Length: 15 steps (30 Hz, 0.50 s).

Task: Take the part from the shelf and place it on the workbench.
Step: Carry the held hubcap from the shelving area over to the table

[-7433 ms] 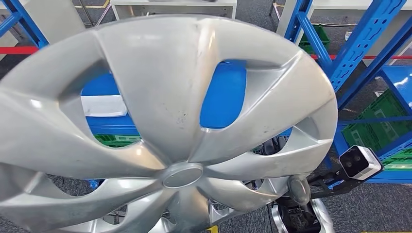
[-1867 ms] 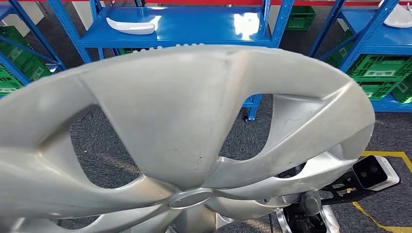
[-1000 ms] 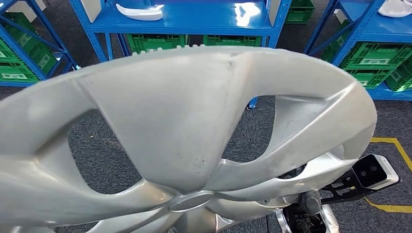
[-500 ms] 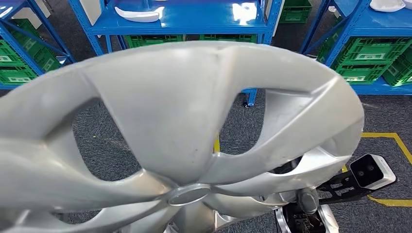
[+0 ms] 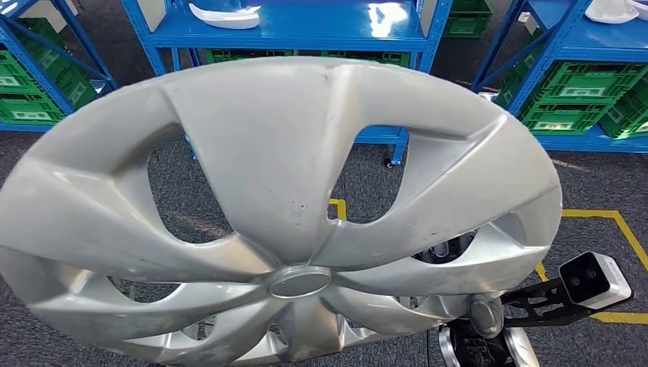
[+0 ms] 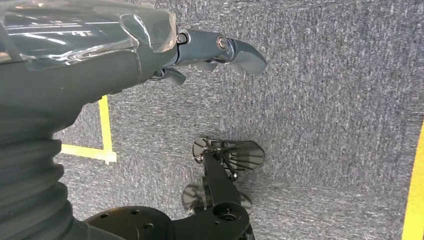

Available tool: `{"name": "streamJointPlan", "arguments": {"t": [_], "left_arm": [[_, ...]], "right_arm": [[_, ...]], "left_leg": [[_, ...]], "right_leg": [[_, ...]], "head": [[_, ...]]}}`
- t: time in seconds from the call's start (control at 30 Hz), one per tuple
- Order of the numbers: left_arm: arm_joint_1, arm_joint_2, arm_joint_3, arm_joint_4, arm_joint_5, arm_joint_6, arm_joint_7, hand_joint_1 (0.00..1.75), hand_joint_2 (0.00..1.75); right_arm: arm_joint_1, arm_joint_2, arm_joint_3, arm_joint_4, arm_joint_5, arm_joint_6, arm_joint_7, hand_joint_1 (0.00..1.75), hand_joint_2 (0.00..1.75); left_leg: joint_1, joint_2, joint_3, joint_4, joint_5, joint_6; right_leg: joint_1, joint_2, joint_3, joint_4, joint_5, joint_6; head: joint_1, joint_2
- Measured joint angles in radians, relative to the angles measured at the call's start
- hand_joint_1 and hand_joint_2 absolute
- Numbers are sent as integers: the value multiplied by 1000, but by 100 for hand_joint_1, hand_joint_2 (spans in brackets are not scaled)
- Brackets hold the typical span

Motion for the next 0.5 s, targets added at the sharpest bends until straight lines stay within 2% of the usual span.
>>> {"name": "streamJointPlan", "arguments": {"t": [0.03, 0.07, 0.1, 0.2, 0.23, 0.27, 0.3, 0.37, 0.4, 0.43, 0.47, 0.5], "left_arm": [[0, 0, 0, -1, 0, 0, 0, 0, 175], [0, 0, 1, -3, 0, 0, 0, 0, 175], [0, 1, 1, -4, 0, 0, 0, 0, 175], [2, 1, 1, -6, -1, 1, 1, 0, 175], [2, 1, 1, -6, -2, 1, 1, 0, 175], [2, 1, 2, -7, -5, 2, 1, 0, 175], [3, 2, 2, -7, -8, 4, 2, 0, 175], [5, 3, 3, -8, -15, 7, 3, 0, 175], [8, 4, 4, -8, -17, 8, 4, 0, 175], [11, 4, 6, -9, -19, 9, 5, 0, 175], [14, 5, 8, -10, -20, 10, 6, 0, 175], [16, 6, 10, -12, -22, 11, 8, 0, 175]], "right_arm": [[0, 0, -2, -1, 1, 0, -1, 171, 175], [1, 0, -4, -2, 1, 0, -3, 171, 175], [2, 0, -6, -4, 1, 0, -4, 171, 175], [4, 0, -8, -7, 3, 1, -7, 171, 175], [5, 0, -8, -8, 6, 2, -9, 171, 175], [5, 1, -9, -10, 11, 4, -11, 171, 175], [6, 2, -11, -13, 16, 7, -13, 171, 175], [8, 2, -15, -15, 27, 15, -16, 171, 175], [10, 3, -17, -16, 32, 19, -17, 171, 175], [13, 3, -19, -16, 37, 21, -18, 171, 175], [15, 4, -21, -16, 41, 23, -19, 171, 175], [16, 5, -23, -17, 43, 24, -19, 171, 175]], "left_leg": [[-2, -1, -3, 6, -2, -3], [-4, -1, -6, 12, -3, -8], [-6, -1, -10, 16, -3, -14], [-4, -1, -19, 20, -1, -30], [-2, -1, -26, 33, -13, -35], [0, 0, -40, 65, -35, -40], [1, 0, -65, 121, -69, -44], [2, 0, -124, 263, -135, -50], [2, 0, -143, 309, -148, -50], [2, 0, -141, 312, -139, -49], [1, 1, -118, 273, -113, -45], [0, 2, -80, 201, -77, -40]], "right_leg": [[-1, 0, 38, -74, 24, 2], [-1, 1, 63, -129, 41, -2], [0, 2, 74, -156, 48, -8], [1, 3, 69, -162, 56, -29], [-1, 3, 70, -163, 59, -34], [-4, 3, 70, -164, 63, -40], [-4, 2, 69, -164, 65, -43], [-1, 1, 65, -164, 68, -47], [0, 1, 63, -163, 68, -48], [2, 1, 63, -163, 69, -49], [4, 1, 64, -162, 69, -49], [6, 1, 66, -162, 69, -49]], "head": [[0, 0], [-1, 0], [-1, 0], [-2, 0], [-2, 0], [-3, 0], [-5, 0], [-6, 0], [-6, 0], [-6, 0], [-6, 0], [-6, 0]]}}
